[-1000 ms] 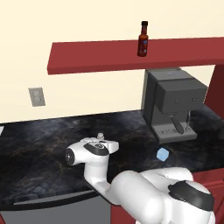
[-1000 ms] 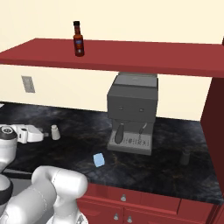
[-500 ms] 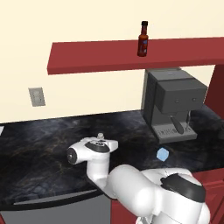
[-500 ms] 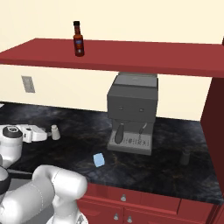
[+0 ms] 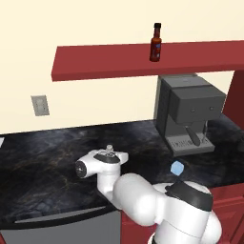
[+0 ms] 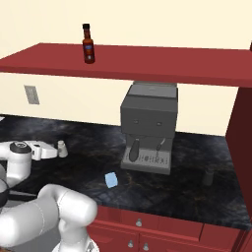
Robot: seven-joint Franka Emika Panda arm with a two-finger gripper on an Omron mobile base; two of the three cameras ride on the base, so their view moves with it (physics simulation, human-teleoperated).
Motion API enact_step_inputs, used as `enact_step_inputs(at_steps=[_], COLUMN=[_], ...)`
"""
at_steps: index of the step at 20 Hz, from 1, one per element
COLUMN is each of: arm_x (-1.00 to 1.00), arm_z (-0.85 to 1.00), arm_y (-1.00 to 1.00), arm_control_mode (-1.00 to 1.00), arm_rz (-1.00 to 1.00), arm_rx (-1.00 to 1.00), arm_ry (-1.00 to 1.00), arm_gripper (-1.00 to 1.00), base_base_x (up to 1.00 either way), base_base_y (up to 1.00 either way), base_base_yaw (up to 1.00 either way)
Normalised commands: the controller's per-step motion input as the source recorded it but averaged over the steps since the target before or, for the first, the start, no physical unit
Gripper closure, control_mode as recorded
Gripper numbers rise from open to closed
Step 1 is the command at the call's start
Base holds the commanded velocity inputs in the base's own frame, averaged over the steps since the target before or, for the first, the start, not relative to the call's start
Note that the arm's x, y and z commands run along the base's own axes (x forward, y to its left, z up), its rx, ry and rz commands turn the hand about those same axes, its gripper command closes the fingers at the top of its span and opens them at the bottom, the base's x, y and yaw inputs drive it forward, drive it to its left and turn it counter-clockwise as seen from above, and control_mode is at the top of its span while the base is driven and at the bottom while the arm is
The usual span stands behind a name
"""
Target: There are various items on the counter. Only move the condiments/shakers into the cabinet.
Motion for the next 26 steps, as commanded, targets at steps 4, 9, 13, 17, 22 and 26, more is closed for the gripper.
enact_step_inputs(at_steps=[4,9,13,17,22,26], arm_x=[0.24,0.3,0.31,0.3,0.34,0.08], arm_z=[-0.16,-0.12,-0.14,-0.18,-0.24,-0.04], arm_y=[0.0,0.0,0.03,0.08,0.08,0.0], arm_control_mode=[-1.0,-1.0,-1.0,-1.0,-1.0,-1.0], arm_rz=[0.02,0.0,0.0,0.01,0.01,0.0], arm_rx=[0.0,0.0,0.0,0.0,0.0,0.0], arm_ry=[0.0,0.0,0.0,0.0,0.02,0.02], arm_gripper=[-1.0,-1.0,-1.0,-1.0,1.0,1.0], base_base_x=[0.0,0.0,0.0,0.0,0.0,0.0], base_base_y=[0.0,0.0,0.0,0.0,0.0,0.0], base_base_yaw=[0.0,0.0,0.0,0.0,0.0,0.0])
